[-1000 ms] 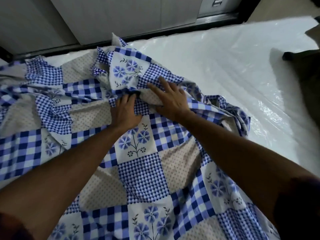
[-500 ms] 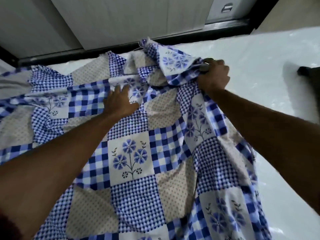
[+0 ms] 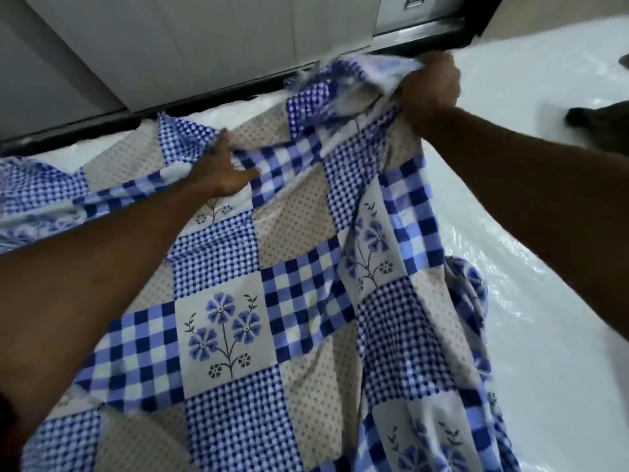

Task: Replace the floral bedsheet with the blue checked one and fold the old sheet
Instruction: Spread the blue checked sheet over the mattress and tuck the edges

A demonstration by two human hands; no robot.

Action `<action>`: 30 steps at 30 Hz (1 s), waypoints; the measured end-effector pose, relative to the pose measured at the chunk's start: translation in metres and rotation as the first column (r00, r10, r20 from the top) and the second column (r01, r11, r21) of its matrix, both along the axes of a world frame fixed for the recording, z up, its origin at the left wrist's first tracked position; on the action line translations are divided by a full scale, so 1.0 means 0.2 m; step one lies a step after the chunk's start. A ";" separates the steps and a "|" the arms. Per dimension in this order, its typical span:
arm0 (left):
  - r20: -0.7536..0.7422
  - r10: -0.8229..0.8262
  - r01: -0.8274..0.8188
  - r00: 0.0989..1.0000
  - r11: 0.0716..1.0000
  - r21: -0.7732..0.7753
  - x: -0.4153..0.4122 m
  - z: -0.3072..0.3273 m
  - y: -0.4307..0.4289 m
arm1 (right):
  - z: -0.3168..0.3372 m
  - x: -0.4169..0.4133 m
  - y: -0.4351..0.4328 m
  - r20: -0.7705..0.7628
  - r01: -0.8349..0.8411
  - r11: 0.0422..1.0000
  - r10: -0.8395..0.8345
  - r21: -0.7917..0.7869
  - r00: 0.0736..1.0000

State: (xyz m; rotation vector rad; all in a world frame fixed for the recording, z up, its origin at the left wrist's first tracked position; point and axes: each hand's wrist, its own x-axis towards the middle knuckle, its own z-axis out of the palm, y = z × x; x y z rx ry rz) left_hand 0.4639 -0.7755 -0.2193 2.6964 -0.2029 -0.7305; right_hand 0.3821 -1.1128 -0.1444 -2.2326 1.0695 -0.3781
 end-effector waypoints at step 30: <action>-0.059 -0.073 0.072 0.996 0.997 -0.018 -0.02 -0.16 -0.81 | -0.05 -0.55 -0.51 0.402 0.077 0.811 -0.367 0.580 0.839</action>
